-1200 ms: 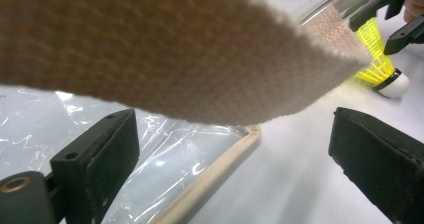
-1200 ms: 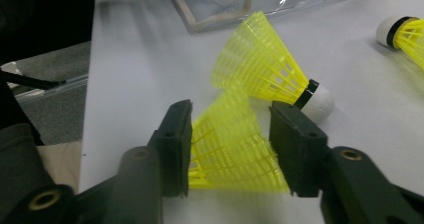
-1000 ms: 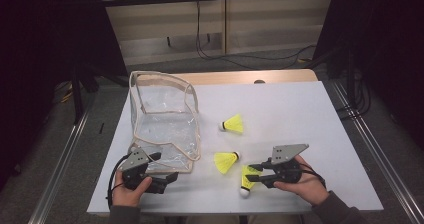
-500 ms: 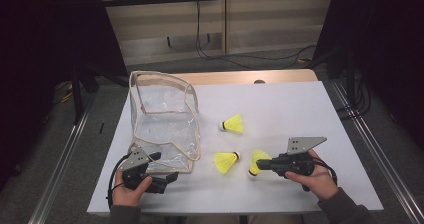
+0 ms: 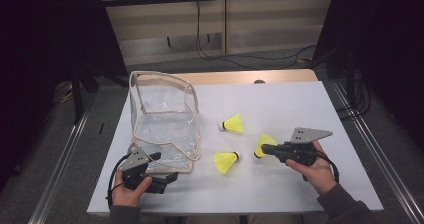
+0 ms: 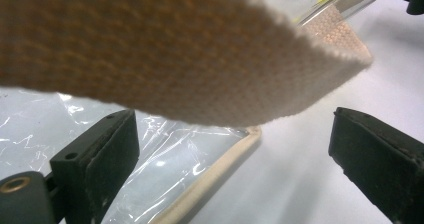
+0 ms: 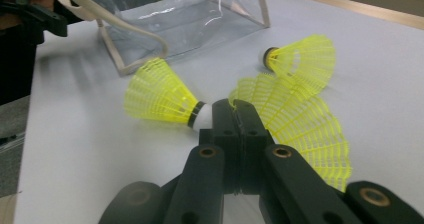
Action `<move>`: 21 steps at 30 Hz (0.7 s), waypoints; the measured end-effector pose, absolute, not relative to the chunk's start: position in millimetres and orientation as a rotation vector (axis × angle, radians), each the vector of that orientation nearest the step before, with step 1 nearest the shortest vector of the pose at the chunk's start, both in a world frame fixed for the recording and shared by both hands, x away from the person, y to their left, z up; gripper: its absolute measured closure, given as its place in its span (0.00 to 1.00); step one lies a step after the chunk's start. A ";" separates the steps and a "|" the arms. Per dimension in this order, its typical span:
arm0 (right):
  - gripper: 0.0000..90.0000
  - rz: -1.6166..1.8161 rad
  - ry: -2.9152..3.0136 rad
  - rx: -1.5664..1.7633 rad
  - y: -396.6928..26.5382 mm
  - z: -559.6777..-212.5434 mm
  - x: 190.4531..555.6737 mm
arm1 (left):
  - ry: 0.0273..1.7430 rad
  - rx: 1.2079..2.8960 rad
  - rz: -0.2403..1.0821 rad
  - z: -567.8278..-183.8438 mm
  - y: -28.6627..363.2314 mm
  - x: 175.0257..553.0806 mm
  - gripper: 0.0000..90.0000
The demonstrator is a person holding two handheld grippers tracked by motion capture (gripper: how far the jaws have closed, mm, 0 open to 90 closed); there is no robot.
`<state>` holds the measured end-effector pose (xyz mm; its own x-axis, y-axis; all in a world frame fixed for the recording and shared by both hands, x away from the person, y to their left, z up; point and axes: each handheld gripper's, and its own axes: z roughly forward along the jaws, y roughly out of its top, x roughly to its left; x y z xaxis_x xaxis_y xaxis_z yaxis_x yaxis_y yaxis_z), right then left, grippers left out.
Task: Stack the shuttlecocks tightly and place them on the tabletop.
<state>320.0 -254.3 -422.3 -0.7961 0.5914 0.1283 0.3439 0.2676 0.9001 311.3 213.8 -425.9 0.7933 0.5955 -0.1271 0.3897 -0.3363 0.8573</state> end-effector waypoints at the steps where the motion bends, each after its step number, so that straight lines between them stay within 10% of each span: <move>1: 0.99 1.530 2.302 0.878 -254.9 -422.6 321.6 | 0.738 1.970 0.260 -426.0 213.7 311.4 0.06; 21: 0.96 1.489 2.302 0.926 -252.9 -430.6 332.0 | 0.739 1.969 0.255 -426.1 213.7 311.1 0.06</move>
<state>332.0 -252.9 -430.6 -0.7678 0.6275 0.1290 0.3749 0.2767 0.8848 311.1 213.7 -426.1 0.7927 0.5960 -0.1280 0.3905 -0.3353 0.8574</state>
